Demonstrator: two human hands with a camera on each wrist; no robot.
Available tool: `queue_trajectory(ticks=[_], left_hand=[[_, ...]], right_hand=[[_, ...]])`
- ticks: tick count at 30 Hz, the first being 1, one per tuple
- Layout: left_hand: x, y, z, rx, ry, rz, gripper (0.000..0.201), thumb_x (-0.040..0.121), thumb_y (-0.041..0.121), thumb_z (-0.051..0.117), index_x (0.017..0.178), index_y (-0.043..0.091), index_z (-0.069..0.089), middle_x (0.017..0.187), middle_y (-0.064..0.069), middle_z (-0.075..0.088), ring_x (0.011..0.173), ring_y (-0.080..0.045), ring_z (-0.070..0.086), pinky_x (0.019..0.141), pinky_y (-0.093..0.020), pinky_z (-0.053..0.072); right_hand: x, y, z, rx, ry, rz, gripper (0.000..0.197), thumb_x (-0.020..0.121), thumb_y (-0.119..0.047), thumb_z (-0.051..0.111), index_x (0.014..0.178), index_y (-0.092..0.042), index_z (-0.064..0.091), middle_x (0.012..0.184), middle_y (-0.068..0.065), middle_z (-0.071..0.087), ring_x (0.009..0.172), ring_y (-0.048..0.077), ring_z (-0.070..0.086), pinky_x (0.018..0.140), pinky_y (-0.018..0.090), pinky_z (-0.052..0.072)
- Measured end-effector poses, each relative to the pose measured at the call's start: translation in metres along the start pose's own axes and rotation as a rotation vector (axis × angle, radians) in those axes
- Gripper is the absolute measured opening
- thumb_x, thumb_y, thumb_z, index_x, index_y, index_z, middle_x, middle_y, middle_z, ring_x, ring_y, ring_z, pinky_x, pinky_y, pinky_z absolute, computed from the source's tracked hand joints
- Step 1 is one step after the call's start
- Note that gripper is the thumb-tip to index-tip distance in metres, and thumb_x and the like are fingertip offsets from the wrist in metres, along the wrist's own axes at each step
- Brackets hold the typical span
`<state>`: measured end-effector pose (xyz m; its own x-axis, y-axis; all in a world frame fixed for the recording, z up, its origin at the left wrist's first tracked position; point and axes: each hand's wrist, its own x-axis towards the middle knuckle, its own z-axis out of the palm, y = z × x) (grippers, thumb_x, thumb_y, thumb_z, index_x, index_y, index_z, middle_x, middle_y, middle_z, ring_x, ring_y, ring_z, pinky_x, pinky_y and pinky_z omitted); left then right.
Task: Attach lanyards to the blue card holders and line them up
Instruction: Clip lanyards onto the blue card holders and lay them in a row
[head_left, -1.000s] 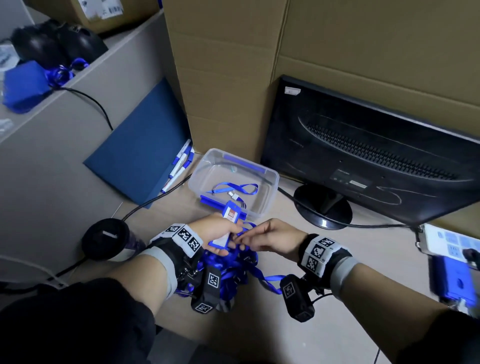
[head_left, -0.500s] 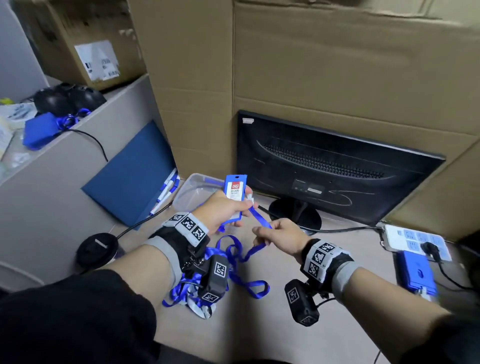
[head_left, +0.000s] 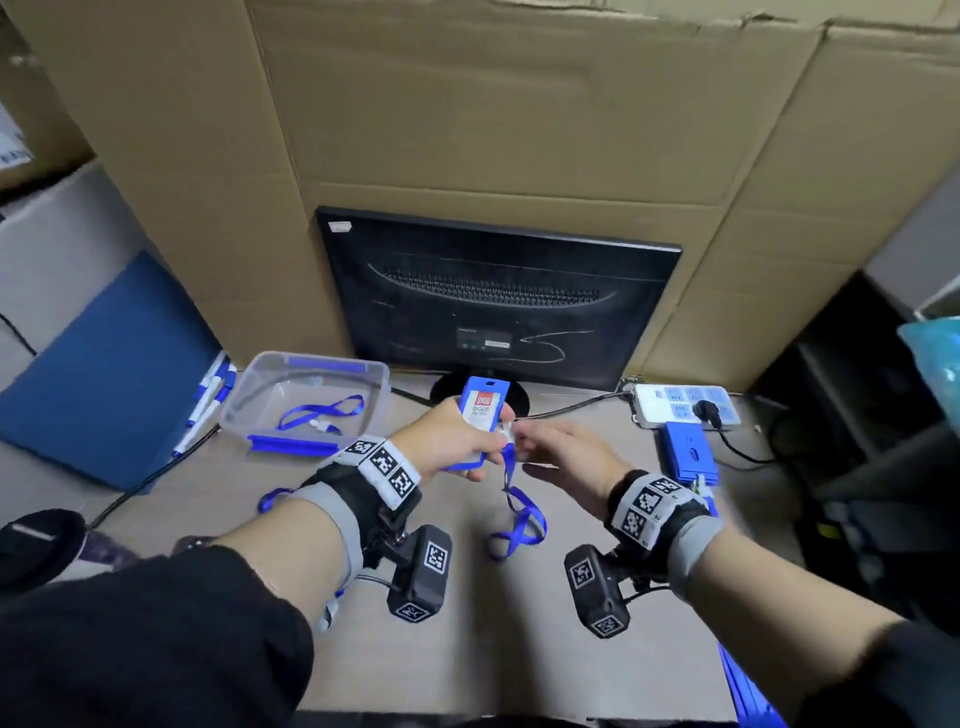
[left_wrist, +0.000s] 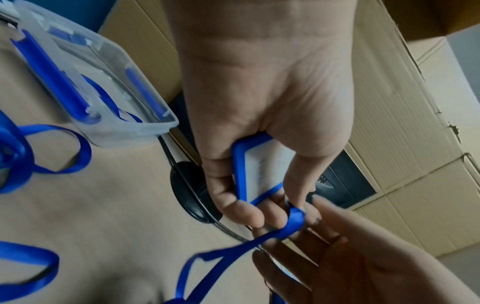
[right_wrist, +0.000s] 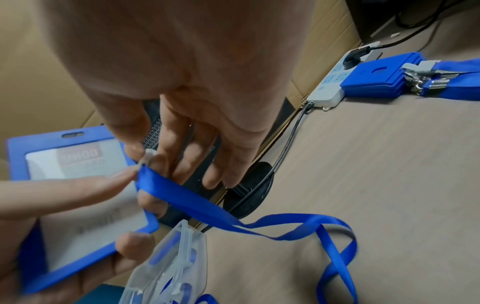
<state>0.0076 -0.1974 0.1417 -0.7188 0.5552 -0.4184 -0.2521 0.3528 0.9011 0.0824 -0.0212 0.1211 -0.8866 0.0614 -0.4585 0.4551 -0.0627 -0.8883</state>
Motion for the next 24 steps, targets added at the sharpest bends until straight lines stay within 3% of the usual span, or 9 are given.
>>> queue_trajectory(ticks=[6, 8, 11, 14, 19, 24], left_hand=[[0.005, 0.0, 0.017, -0.045, -0.059, -0.023, 0.023, 0.094, -0.002, 0.068, 0.106, 0.018, 0.067, 0.086, -0.011, 0.071, 0.078, -0.021, 0.068, 0.066, -0.036, 0.055], [0.003, 0.002, 0.019, -0.055, -0.093, -0.031, 0.024, 0.094, -0.003, 0.068, 0.11, 0.015, 0.068, 0.084, -0.012, 0.071, 0.076, -0.021, 0.066, 0.064, -0.036, 0.055], [0.0, 0.002, 0.02, -0.084, -0.161, -0.039, 0.029, 0.096, -0.005, 0.065, 0.097, 0.022, 0.077, 0.084, -0.012, 0.07, 0.072, -0.018, 0.065, 0.063, -0.035, 0.054], [0.001, 0.001, 0.019, -0.162, -0.126, -0.054, 0.022, 0.096, -0.005, 0.066, 0.108, 0.013, 0.068, 0.085, -0.012, 0.069, 0.072, -0.02, 0.06, 0.063, -0.036, 0.052], [0.005, 0.0, 0.009, -0.259, -0.091, -0.141, 0.025, 0.097, 0.003, 0.07, 0.119, 0.013, 0.064, 0.081, -0.006, 0.069, 0.069, -0.017, 0.059, 0.063, -0.035, 0.054], [0.008, 0.001, 0.003, -0.33, -0.104, -0.19, 0.027, 0.095, 0.003, 0.071, 0.118, 0.015, 0.065, 0.083, -0.007, 0.069, 0.069, -0.019, 0.058, 0.064, -0.036, 0.051]], right_hand=[[-0.008, 0.01, -0.012, 0.101, 0.046, -0.033, 0.018, 0.099, -0.019, 0.067, 0.112, -0.008, 0.074, 0.082, -0.001, 0.075, 0.072, 0.006, 0.067, 0.087, 0.034, 0.053], [-0.01, 0.009, -0.013, 0.169, 0.02, -0.026, 0.017, 0.099, -0.013, 0.067, 0.114, -0.009, 0.072, 0.087, 0.002, 0.077, 0.075, 0.013, 0.071, 0.082, 0.032, 0.058], [-0.008, 0.007, -0.015, 0.233, -0.02, -0.032, 0.028, 0.095, -0.004, 0.067, 0.123, -0.005, 0.069, 0.103, 0.011, 0.078, 0.084, 0.021, 0.073, 0.091, 0.036, 0.056], [-0.002, 0.007, -0.018, 0.282, -0.027, -0.036, 0.034, 0.093, -0.002, 0.07, 0.127, -0.003, 0.066, 0.116, 0.015, 0.076, 0.096, 0.025, 0.071, 0.097, 0.036, 0.055], [0.003, 0.006, -0.024, 0.298, 0.004, -0.064, 0.026, 0.09, 0.002, 0.072, 0.116, -0.001, 0.072, 0.102, 0.013, 0.077, 0.087, 0.02, 0.072, 0.079, 0.024, 0.059], [0.002, -0.002, -0.028, 0.343, -0.07, -0.056, 0.031, 0.091, 0.012, 0.065, 0.12, 0.003, 0.07, 0.114, 0.021, 0.075, 0.096, 0.026, 0.076, 0.088, 0.027, 0.061]])
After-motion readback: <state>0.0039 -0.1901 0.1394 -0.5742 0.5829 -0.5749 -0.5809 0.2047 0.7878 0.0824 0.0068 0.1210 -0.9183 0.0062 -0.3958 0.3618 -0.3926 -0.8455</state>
